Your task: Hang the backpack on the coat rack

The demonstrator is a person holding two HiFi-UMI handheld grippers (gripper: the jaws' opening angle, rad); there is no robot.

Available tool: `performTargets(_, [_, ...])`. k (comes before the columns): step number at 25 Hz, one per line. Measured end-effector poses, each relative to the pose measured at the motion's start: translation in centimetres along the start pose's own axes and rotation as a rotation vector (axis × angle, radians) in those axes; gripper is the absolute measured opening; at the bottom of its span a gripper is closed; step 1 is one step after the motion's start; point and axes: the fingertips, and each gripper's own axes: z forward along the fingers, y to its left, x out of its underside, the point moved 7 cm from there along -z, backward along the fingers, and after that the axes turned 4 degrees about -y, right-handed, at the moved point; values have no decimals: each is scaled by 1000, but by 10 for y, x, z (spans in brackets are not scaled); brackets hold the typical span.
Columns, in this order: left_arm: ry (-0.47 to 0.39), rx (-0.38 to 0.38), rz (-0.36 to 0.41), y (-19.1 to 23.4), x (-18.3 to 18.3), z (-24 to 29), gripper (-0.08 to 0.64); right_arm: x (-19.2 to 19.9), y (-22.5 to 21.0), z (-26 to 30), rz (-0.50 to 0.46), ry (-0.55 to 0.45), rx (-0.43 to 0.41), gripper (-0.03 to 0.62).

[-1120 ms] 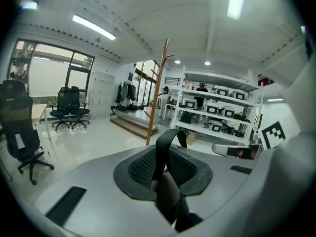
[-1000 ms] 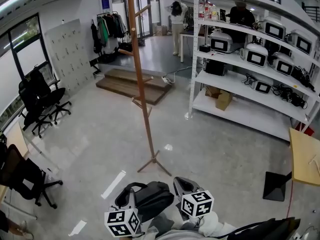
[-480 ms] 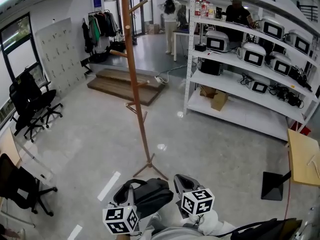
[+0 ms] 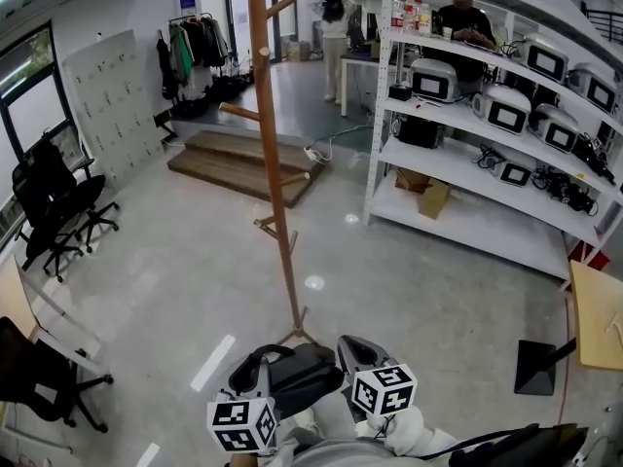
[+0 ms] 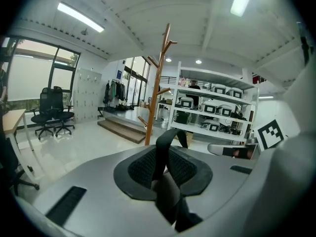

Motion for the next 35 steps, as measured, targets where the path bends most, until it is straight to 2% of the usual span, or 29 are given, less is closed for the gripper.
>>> performTargets(19, [55,122,43,71,-49,110,58,-35,-5,142,27,-27,50,12])
performTargets(28, [65,155,30,85,-59,151,58,-40,-25,166,40,-4,110,12])
performTargets(35, [58,187,71,80,-78,167,58,-59,-33,182,42,-27,101,12])
